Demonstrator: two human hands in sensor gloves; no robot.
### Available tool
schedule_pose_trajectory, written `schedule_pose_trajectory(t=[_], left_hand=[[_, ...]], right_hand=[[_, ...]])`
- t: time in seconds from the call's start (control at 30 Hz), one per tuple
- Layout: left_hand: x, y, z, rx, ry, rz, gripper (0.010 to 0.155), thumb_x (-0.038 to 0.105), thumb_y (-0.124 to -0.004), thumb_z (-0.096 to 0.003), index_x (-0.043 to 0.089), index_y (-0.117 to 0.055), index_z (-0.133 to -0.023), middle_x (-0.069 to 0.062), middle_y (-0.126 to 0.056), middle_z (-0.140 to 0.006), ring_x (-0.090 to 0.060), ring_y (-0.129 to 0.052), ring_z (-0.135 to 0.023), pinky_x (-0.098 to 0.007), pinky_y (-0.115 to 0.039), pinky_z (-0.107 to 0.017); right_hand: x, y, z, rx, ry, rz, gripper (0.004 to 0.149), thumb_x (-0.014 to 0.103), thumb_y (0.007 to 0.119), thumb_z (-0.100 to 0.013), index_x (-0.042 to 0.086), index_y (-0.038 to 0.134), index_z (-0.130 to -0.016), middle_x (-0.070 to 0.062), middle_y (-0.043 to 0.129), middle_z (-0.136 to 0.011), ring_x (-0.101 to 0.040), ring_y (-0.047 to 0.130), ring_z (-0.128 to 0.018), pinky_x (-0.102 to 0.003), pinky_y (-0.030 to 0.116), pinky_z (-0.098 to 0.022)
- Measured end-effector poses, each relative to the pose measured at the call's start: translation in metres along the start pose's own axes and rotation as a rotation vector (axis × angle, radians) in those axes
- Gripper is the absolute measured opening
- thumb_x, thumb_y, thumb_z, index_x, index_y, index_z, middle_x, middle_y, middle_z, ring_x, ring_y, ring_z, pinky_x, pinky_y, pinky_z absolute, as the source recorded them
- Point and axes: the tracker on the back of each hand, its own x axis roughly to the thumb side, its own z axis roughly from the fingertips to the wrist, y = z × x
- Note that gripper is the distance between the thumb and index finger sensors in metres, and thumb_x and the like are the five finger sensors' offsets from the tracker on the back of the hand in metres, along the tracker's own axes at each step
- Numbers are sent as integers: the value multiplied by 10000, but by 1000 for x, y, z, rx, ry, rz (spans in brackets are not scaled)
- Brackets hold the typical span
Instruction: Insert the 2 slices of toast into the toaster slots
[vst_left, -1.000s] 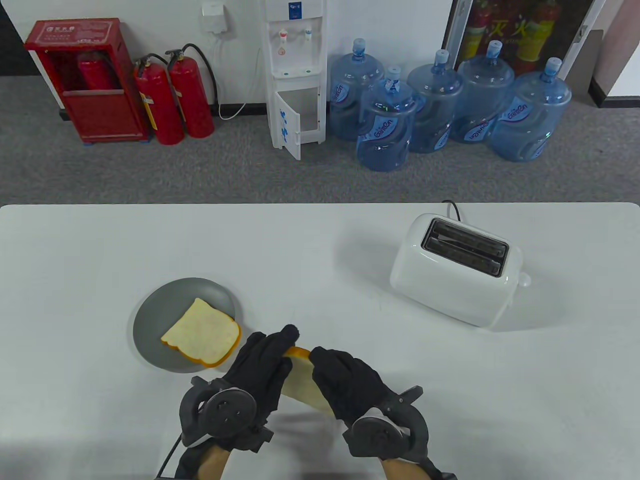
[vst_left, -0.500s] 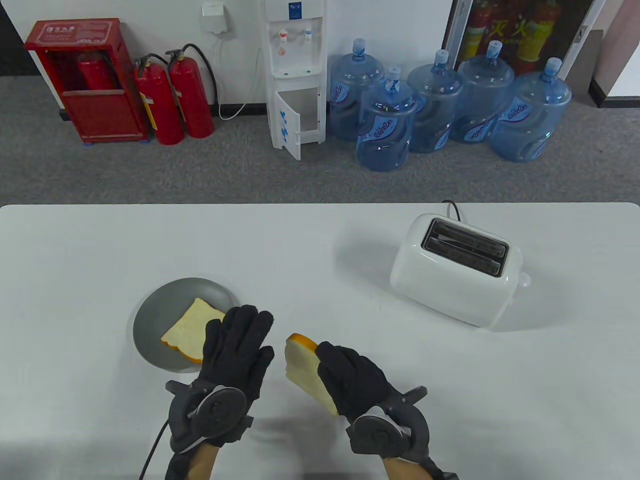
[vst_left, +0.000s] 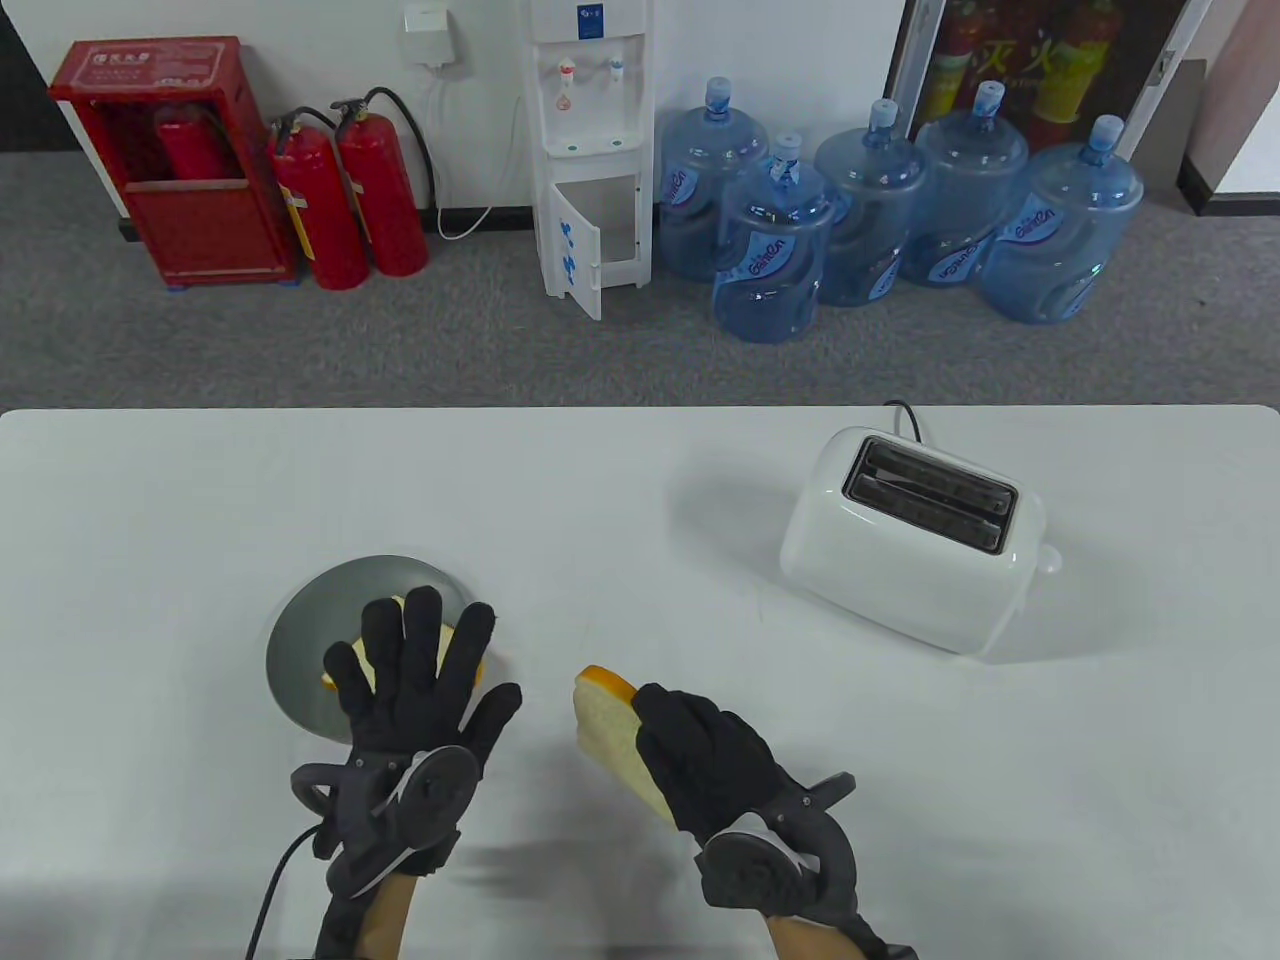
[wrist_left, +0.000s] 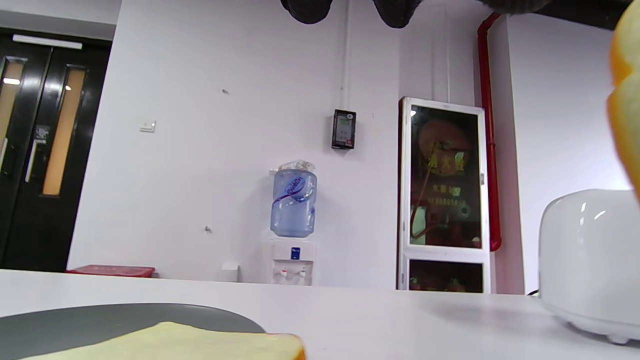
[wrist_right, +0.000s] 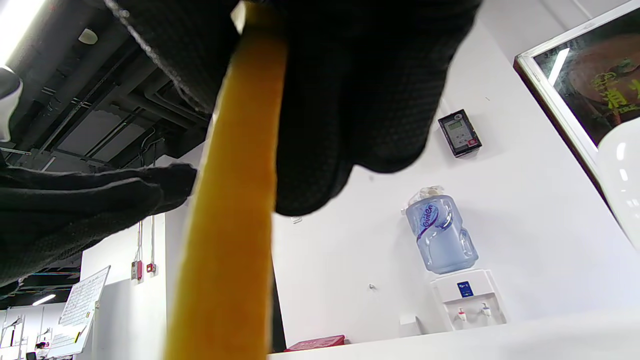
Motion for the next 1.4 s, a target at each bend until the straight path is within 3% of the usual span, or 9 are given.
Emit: schedule_pose_trajectory(t=[0.53, 0.93, 1.2, 1.4], left_hand=[[-30, -26, -2, -176, 153, -69, 707, 701, -509, -535, 452, -344, -1176, -60, -260, -1278, -411, -176, -1157, -655, -174, -739], [-27, -26, -3, -173, 134, -74, 709, 700, -512, -535, 450, -346, -1177, -58, -275, -1279, -412, -185, -1159, -654, -179, -741], [-22, -26, -2, -173, 113, -81, 711, 697, -516, -537, 446, -336, -1177, -63, -239, -1276, -424, -151, -1146, -652, -179, -742], [-21, -27, -3, -179, 109, -73, 713, 695, -518, -538, 444, -331, -1178, -66, -227, -1275, -426, -143, -1142, -651, -181, -743]], right_hand=[[2, 0, 0, 7, -13, 27, 520, 367, 768, -661, 373, 490, -1101, -44, 867, -926, -92, 1094, -624, -365, 953, -572], [-1, -5, -7, -12, -11, 77, 536, 372, 765, -667, 383, 465, -1111, -30, 849, -952, -98, 1086, -654, -372, 942, -590], [-19, -26, -33, -41, 94, 59, 541, 309, 751, -662, 403, 457, -1106, -56, 805, -1011, -175, 1057, -736, -446, 899, -639], [-33, -59, -65, -86, 139, 60, 556, 315, 743, -666, 428, 429, -1111, -38, 782, -1040, -186, 1039, -779, -457, 876, -673]])
